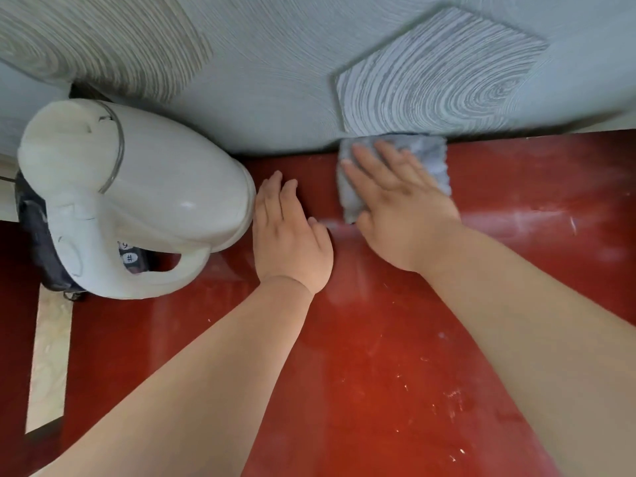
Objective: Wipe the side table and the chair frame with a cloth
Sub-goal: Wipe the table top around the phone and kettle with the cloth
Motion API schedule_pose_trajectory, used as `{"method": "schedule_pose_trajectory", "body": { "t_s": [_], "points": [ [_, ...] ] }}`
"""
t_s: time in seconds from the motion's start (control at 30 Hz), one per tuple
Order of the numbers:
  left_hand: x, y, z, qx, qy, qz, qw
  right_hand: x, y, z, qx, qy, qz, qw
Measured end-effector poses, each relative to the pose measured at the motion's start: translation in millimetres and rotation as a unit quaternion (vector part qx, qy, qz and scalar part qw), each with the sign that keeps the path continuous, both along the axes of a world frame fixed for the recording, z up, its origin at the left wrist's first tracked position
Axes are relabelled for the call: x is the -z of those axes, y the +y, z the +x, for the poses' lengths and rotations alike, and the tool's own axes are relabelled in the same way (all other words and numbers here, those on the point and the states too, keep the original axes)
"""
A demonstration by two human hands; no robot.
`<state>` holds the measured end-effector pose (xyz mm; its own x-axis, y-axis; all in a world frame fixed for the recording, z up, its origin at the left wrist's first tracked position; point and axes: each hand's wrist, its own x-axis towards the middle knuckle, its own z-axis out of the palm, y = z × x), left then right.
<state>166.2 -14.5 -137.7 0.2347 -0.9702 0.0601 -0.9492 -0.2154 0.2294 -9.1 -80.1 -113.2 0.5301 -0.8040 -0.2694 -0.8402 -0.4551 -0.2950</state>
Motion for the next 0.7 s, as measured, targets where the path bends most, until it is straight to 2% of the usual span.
{"method": "schedule_pose_trajectory", "body": {
  "t_s": [0.1, 0.23, 0.3, 0.4, 0.5, 0.57, 0.7],
  "points": [
    [-1.2, -0.4, -0.9, 0.006, 0.001, 0.014, 1.000, -0.4, 24.4, -44.7, 0.114, 0.021, -0.016, 0.993],
    [-1.2, -1.5, 0.3, 0.009, 0.001, 0.016, 1.000, -2.4, 29.8, -38.3, 0.177, 0.068, 0.009, 0.982],
    [-1.2, -1.3, 0.1, 0.008, 0.003, 0.015, 1.000, -1.6, 23.5, -13.7, 0.156, 0.051, -0.008, 0.986],
    [-0.2, -1.7, 0.7, 0.012, -0.004, 0.014, 1.000, 2.9, 23.6, 18.2, 0.047, 0.036, -0.015, 0.998],
    [-0.5, 0.1, 1.9, 0.012, -0.006, 0.021, 1.000, 6.3, 34.8, 12.9, 0.003, 0.030, -0.014, 0.999],
    [-1.9, 0.2, 1.5, 0.011, -0.003, 0.022, 1.000, 7.5, 43.1, -17.9, 0.031, 0.033, -0.027, 0.999],
    [-3.6, -1.3, -0.4, 0.007, -0.001, 0.029, 1.000, 4.8, 49.7, -91.5, 0.163, 0.036, -0.021, 0.986]
  ]
}}
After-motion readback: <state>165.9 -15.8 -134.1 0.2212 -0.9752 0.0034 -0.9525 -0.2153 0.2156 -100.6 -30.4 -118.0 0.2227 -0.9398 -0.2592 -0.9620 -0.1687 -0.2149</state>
